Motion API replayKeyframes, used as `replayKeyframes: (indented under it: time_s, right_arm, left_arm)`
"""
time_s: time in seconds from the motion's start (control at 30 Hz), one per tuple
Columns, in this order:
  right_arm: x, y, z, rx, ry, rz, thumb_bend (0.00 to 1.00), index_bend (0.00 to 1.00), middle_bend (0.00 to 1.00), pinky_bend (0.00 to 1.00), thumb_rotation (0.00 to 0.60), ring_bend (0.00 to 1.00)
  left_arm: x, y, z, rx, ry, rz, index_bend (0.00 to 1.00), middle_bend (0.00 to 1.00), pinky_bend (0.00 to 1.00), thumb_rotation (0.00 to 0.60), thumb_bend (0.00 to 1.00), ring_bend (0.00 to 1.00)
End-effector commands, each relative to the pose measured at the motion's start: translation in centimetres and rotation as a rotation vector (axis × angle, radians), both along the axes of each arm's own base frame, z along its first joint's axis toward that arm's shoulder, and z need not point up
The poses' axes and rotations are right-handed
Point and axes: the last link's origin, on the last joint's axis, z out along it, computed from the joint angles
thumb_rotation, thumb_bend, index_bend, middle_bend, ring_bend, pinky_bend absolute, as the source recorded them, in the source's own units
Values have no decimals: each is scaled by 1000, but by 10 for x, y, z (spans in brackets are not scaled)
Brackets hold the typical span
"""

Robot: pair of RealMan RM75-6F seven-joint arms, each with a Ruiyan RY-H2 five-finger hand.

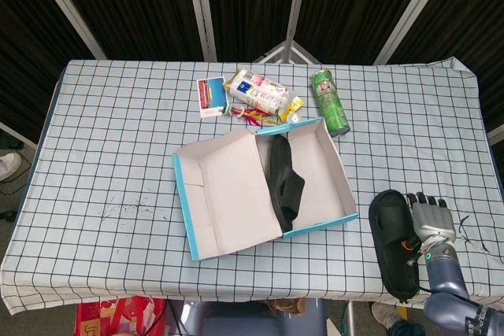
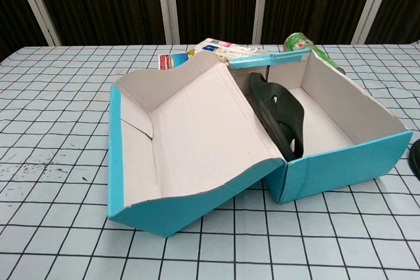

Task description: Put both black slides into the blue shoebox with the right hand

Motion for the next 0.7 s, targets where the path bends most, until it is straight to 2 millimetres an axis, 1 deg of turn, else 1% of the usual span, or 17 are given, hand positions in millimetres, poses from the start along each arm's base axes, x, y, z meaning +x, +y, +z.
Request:
replayKeyframes:
  time_s: [0.03, 0.17, 0.27, 0.4, 0.47, 0.53, 0.63, 0.7]
  right_arm:
    - [-3, -1, -7, 0, -11, 4, 175, 88, 34, 38, 600, 7]
    - [-8, -5, -13, 5, -21, -4, 176, 87, 34, 34, 600, 7]
    - [-13, -8, -18, 15, -18, -16, 175, 87, 40, 5, 600, 7]
    - [-22, -11, -20, 20, 3, -36, 175, 103, 127, 0, 600, 7]
    - [-25, -12, -20, 17, 8, -45, 176, 136, 181, 0, 600, 14]
    - [-27, -14, -17, 5, 11, -51, 176, 189, 241, 0, 600, 44]
    - [-26, -16, -11, -22, 8, -44, 175, 336, 347, 0, 600, 120]
    - [-24, -17, -6, -43, 2, -33, 175, 395, 387, 0, 600, 150]
  left_arm:
    - [0, 0, 1, 4, 0, 1, 98, 5, 92, 600, 373, 0]
    - [-1, -1, 2, 9, -1, 3, 98, 5, 92, 600, 373, 0]
    - [-1, -1, 2, 10, 0, 2, 98, 5, 92, 600, 373, 0]
    - [-1, -1, 2, 11, 1, 5, 99, 5, 92, 600, 373, 0]
    - [-1, -1, 2, 12, 1, 7, 100, 5, 92, 600, 373, 0]
    - [-1, 0, 2, 10, 1, 7, 101, 5, 92, 600, 374, 0]
    - [-1, 0, 1, 5, 1, 5, 101, 5, 92, 600, 374, 0]
    - [-1, 0, 1, 3, 1, 4, 101, 5, 92, 600, 374, 0]
